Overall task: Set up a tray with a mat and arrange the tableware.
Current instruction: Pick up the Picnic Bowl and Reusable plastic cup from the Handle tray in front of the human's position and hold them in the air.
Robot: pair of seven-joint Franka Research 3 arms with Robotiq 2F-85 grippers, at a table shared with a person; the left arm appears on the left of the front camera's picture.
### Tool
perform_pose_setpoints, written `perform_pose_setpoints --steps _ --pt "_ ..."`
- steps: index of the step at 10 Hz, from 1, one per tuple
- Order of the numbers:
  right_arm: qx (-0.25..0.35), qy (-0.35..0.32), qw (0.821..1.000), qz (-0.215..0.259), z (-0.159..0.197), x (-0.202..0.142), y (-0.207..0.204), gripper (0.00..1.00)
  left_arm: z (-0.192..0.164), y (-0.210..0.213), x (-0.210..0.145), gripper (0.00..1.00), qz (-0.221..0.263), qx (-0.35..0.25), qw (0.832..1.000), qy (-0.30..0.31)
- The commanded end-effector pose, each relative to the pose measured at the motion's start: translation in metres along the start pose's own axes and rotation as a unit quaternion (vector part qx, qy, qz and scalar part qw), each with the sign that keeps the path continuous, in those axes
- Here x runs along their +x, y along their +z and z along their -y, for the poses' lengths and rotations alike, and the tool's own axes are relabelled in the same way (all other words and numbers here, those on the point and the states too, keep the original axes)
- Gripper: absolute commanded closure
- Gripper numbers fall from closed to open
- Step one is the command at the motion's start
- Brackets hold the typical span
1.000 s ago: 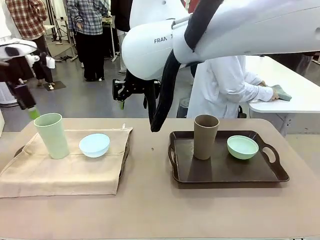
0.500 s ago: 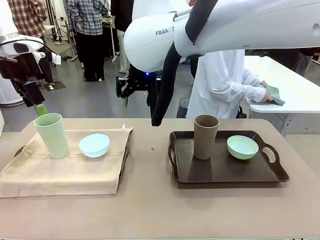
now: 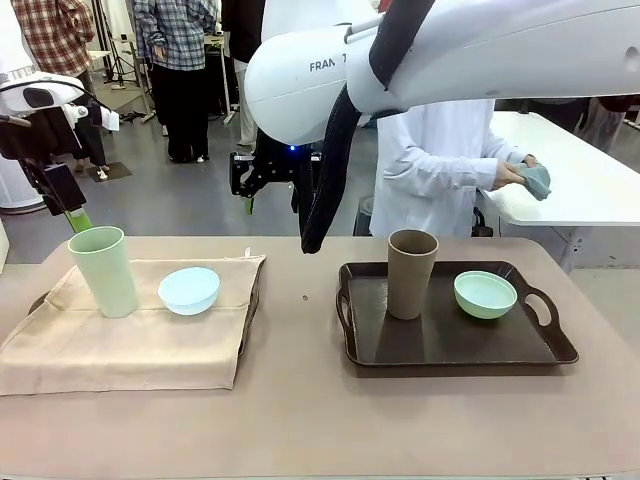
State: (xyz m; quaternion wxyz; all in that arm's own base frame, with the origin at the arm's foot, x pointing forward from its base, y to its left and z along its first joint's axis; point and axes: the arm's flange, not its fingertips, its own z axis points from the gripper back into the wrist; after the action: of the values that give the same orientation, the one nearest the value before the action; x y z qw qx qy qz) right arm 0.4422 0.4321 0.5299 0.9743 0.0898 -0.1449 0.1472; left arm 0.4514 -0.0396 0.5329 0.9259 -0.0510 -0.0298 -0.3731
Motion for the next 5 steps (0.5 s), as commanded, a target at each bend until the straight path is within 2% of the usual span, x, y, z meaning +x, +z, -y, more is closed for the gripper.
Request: perform_pose_setpoints --steps 1,5 --pt "0.002 0.000 1.000 0.008 0.0019 -0.0046 -0.0007 0.19 0.0025 0.0019 -0.0039 0.00 -0.005 0.003 1.000 -0.008" --pt "0.002 0.000 1.000 0.008 0.0019 -0.0046 -0.0007 0.19 0.0025 0.0019 -0.0039 0.00 -0.005 0.003 1.000 -0.008"
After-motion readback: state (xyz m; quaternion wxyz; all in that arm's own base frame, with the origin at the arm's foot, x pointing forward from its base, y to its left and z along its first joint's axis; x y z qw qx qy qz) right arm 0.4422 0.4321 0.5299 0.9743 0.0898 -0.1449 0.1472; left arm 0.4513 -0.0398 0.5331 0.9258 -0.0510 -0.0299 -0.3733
